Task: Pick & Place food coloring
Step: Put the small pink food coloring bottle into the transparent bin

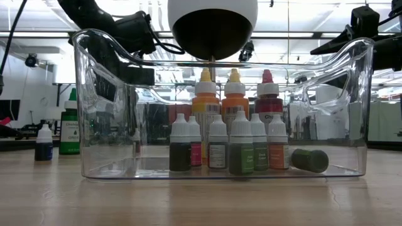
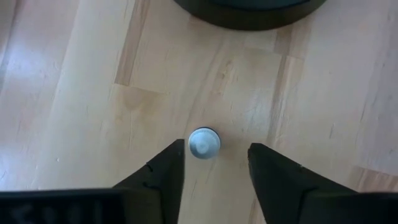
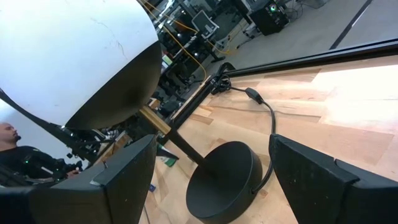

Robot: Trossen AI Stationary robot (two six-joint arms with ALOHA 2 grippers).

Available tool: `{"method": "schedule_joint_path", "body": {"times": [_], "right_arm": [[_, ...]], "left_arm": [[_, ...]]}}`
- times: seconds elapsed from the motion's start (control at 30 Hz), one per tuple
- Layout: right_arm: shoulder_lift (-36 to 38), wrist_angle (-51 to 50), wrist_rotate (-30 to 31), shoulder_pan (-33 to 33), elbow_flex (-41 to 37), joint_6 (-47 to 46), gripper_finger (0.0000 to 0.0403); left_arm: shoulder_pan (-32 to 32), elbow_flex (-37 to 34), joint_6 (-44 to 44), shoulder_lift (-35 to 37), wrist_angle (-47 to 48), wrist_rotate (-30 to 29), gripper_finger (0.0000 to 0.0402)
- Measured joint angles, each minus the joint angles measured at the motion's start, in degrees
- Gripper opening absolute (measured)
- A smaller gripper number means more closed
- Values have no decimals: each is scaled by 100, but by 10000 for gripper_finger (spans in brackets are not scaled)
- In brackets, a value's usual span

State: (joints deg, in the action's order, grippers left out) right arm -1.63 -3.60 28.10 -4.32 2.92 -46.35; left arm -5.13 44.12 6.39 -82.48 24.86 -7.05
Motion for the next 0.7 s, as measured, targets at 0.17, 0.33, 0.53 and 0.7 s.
{"method": "schedule_joint_path", "body": {"times": [0.17,0.33,0.53,0.7], "right_arm": [[0,1,-1,-1,0,1,302],[-1,0,0,-2,0,0,302],[-2,1,0,0,0,1,302],[-1,-4,-4,-2,0,0,302]], "left_arm": [[0,0,18,0,-4,-2,109],[0,17,127,6,49,-35,76],[0,131,163,168,179,-37,52],[0,249,221,332,411,-37,44]]}}
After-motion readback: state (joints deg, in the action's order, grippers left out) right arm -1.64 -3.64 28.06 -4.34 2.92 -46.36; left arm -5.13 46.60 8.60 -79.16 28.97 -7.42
